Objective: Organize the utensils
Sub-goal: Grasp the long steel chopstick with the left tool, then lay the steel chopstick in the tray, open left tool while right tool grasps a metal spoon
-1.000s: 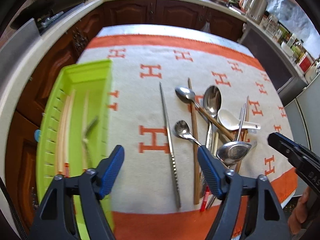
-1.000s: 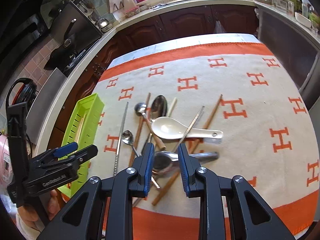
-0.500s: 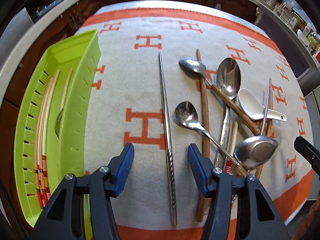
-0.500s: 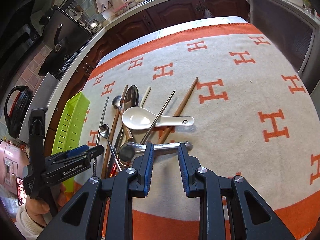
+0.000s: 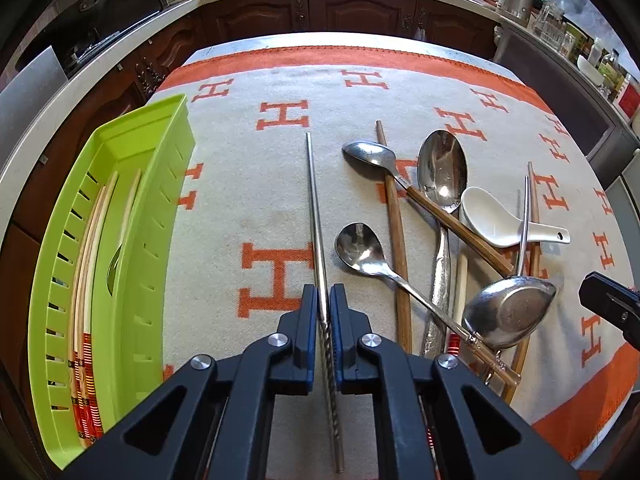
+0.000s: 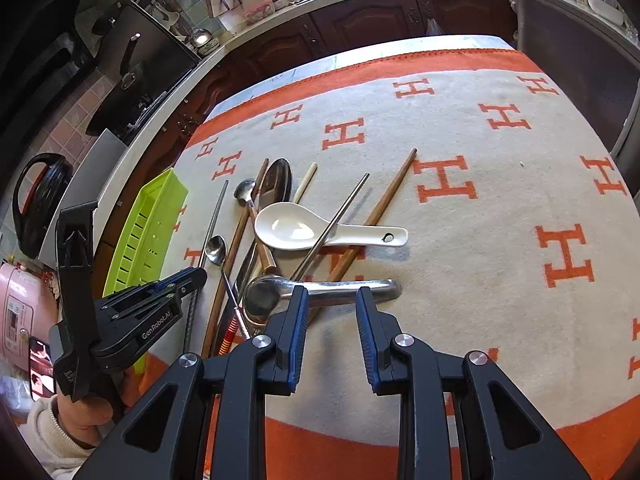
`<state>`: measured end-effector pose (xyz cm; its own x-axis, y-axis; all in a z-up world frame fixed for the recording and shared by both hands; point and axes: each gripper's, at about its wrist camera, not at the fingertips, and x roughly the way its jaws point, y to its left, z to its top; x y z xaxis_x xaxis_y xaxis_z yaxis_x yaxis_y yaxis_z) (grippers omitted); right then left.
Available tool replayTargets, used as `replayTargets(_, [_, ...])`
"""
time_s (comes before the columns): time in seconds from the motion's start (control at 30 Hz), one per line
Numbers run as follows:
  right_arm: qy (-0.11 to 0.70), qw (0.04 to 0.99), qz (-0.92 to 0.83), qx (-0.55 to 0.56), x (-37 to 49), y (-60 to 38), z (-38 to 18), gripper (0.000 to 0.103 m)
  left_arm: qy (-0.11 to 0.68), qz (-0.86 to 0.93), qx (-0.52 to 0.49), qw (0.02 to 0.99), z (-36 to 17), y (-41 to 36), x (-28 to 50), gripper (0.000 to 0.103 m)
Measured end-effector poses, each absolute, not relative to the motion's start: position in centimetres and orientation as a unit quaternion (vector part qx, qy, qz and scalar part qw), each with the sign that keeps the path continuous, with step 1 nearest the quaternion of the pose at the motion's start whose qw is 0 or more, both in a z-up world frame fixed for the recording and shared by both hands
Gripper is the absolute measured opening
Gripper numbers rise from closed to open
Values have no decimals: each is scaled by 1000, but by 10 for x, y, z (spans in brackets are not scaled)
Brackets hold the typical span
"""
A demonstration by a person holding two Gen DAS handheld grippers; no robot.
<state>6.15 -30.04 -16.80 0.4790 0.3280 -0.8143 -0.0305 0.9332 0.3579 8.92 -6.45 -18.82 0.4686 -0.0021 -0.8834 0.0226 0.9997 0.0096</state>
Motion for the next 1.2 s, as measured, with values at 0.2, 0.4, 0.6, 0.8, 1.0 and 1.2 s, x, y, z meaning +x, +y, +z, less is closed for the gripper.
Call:
replayTargets(0.2, [488, 855, 121, 129, 58, -290, -159, 25, 514, -12, -11, 858, -184, -56, 86, 3])
replayTargets(0.4, [479, 858, 149, 104, 57, -271, -147, 25, 491, -12, -29, 871, -154, -44, 74, 3])
replayTargets(0.6, [469, 856, 205, 63, 65, -237, -140, 25, 456, 2, -38, 889, -108, -21, 59, 3])
replayTargets(0.8, [466, 844, 264, -14, 80, -192, -146, 22, 446, 60, -36, 892, -92, 26, 44, 3])
replayTargets(1.0, [486, 818, 294, -90, 97, -158, -169, 13, 465, 104, -53, 877, -115, 77, 45, 3])
replayTargets(1.2, [495, 803, 295, -153, 103, -139, -185, 9, 487, 97, -63, 866, -143, 98, 48, 3])
